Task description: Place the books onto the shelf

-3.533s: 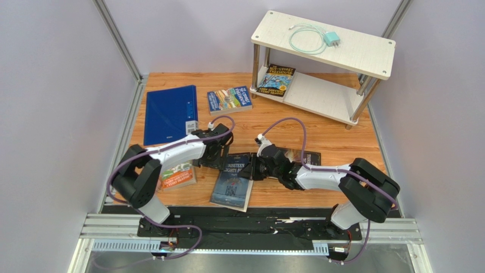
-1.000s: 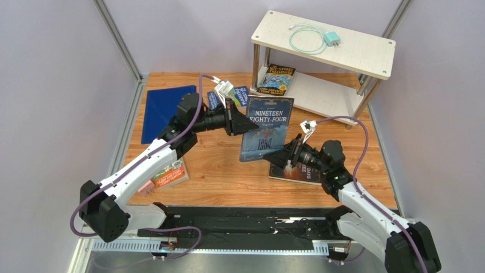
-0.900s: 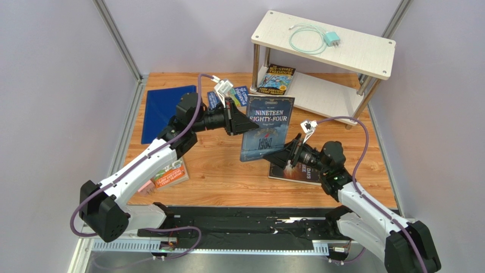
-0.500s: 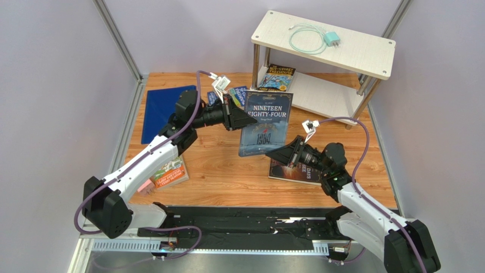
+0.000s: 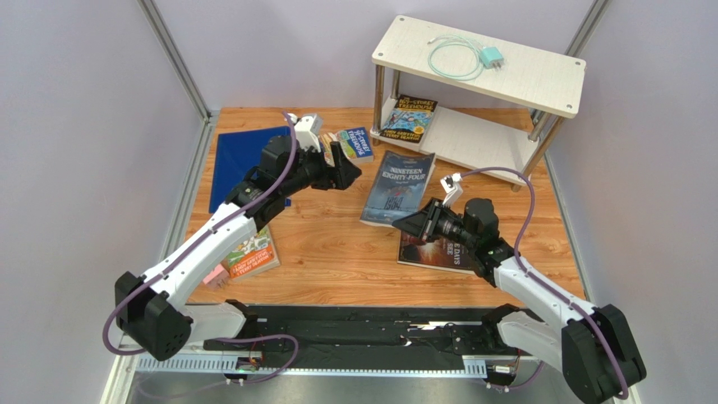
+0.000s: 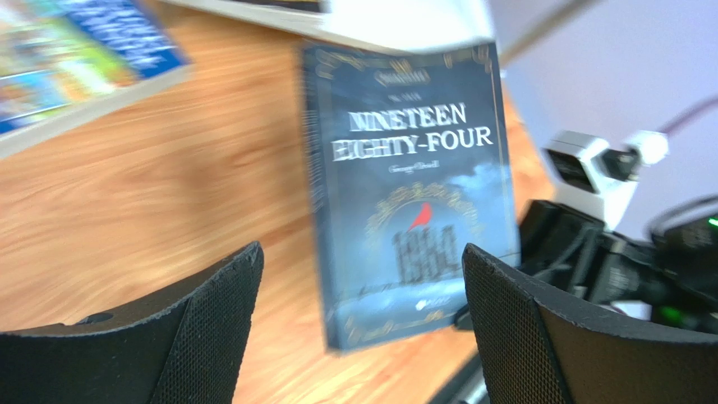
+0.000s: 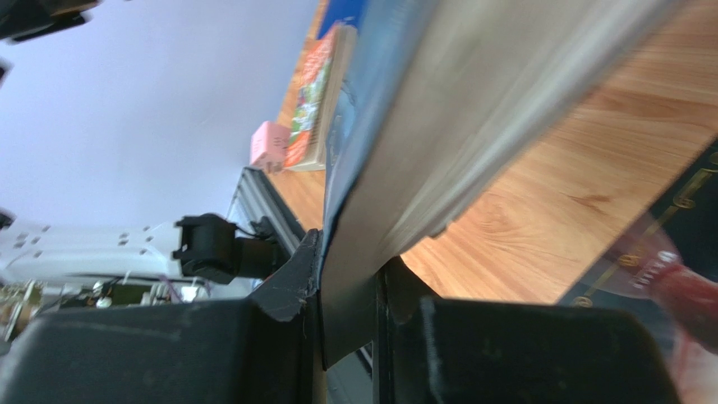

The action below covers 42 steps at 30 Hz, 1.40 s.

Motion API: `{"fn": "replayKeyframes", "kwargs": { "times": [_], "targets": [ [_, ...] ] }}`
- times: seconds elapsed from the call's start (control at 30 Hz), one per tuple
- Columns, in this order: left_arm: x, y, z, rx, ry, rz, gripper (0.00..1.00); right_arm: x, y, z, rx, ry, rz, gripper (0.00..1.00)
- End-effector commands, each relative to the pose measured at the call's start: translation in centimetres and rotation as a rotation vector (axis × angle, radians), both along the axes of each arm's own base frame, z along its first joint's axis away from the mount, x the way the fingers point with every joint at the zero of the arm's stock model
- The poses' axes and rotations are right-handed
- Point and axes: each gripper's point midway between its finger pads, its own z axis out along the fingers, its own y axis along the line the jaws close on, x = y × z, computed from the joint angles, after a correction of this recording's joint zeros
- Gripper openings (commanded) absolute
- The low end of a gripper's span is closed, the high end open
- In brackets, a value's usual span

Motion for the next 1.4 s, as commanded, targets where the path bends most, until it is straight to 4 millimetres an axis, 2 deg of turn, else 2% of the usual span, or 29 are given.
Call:
{"fn": "replayKeyframes", "kwargs": {
  "times": [0.0,0.07,0.1,0.13,0.2,0.3,0.37,0.43,0.5,0.57,0.6,0.8,1.1,1.27,1.3,1.33,1.37],
  "targets": [
    [0.3,6.4,0.0,0.177,-0.057,0.255,0.91,3.8,-0.3,5.0,-0.002,-0.187,-0.082,0.00],
    [-0.2,7.1,-1.1,0.210,-0.044,0.263,0.92,4.7,-0.3,6.4,-0.018,-0.231,-0.086,0.00],
    [-0.5,7.4,-1.0,0.211,-0.050,0.266,0.92,5.1,-0.4,6.1,-0.035,-0.220,-0.092,0.00],
    [-0.8,7.7,-2.0,0.226,-0.034,0.267,0.92,5.5,-0.3,7.2,-0.031,-0.246,-0.089,0.00],
    [-1.1,7.9,-2.5,0.230,-0.028,0.265,0.92,5.8,-0.3,7.6,-0.048,-0.258,-0.083,0.00],
    [-1.5,8.0,-4.5,0.249,0.003,0.258,0.92,6.4,-0.5,8.9,-0.069,-0.293,-0.094,0.00],
    [-1.5,7.7,-4.9,0.240,0.006,0.249,0.91,7.0,-0.5,9.6,-0.091,-0.308,-0.102,0.00],
    [-1.6,7.4,-5.5,0.235,0.015,0.234,0.91,8.1,-0.7,9.1,-0.116,-0.302,-0.109,0.00],
    [-1.6,7.2,-6.1,0.233,0.028,0.222,0.91,9.2,-1.0,9.8,-0.111,-0.310,-0.112,0.00],
    [-1.8,7.0,-6.3,0.231,0.036,0.216,0.91,10.5,-1.0,9.0,-0.117,-0.287,-0.115,0.00],
    [-1.9,7.1,-6.6,0.234,0.041,0.213,0.91,11.4,-1.5,9.4,-0.114,-0.293,-0.131,0.00],
    [-2.8,7.5,-7.7,0.235,0.048,0.207,0.89,15.2,-2.9,7.9,-0.119,-0.257,-0.205,0.00],
    [-3.5,7.3,-9.9,0.246,0.088,0.175,0.86,17.2,-2.8,9.8,-0.117,-0.302,-0.226,0.00],
    [-3.7,6.8,-10.2,0.238,0.098,0.152,0.86,18.7,-2.6,8.5,-0.127,-0.275,-0.223,0.00],
    [-3.7,6.8,-10.2,0.237,0.097,0.151,0.86,19.2,-2.6,8.8,-0.126,-0.280,-0.225,0.00],
    [-3.8,6.8,-10.3,0.238,0.099,0.147,0.85,19.9,-2.5,7.6,-0.135,-0.253,-0.224,0.00],
    [-3.8,6.8,-10.4,0.240,0.100,0.146,0.85,20.4,-2.6,7.3,-0.137,-0.247,-0.225,0.00]
  ]
}}
